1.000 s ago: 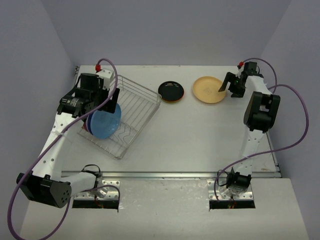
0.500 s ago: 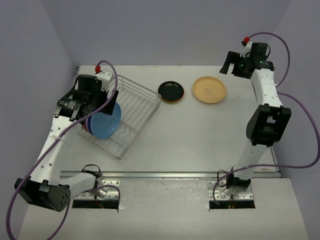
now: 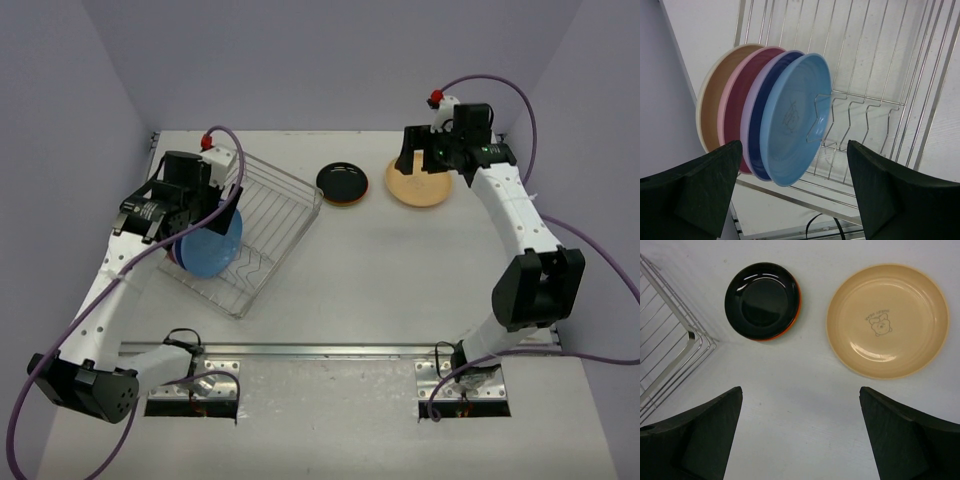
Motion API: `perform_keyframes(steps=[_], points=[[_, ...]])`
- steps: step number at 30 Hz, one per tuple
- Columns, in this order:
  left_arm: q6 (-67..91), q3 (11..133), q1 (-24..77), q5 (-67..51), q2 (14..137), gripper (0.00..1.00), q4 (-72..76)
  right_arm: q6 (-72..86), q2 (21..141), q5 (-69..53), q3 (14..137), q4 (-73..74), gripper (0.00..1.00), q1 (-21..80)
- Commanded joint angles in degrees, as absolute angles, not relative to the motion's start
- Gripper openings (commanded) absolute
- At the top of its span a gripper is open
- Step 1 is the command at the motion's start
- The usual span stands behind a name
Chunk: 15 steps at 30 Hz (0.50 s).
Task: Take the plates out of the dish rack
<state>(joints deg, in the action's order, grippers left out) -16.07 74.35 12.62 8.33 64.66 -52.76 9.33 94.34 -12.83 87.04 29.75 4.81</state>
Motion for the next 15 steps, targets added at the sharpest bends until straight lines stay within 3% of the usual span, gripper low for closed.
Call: perform_keyframes(steps=[1,5,10,15], points=[[-16.3,75.1,13.2,4.9,65.0,0.84,-51.7,10.3,89.1,-11.2,83.1,26.0,0.99,4.7],[-15.9,75.3,13.4,4.9,65.9,0.81,-51.9,10.5,87.6,-11.4,80.9,25.6,0.99,4.8],[-15.8,75.5,17.0,10.2,67.3,0.62,-52.1,10.7,86.1,-11.6,78.5,25.0,0.99,5.3],[-15.5,75.9,18.9,13.4,69.8,0.52,-53.0,11.2,85.6,-11.4,77.3,24.6,0.99,5.6]])
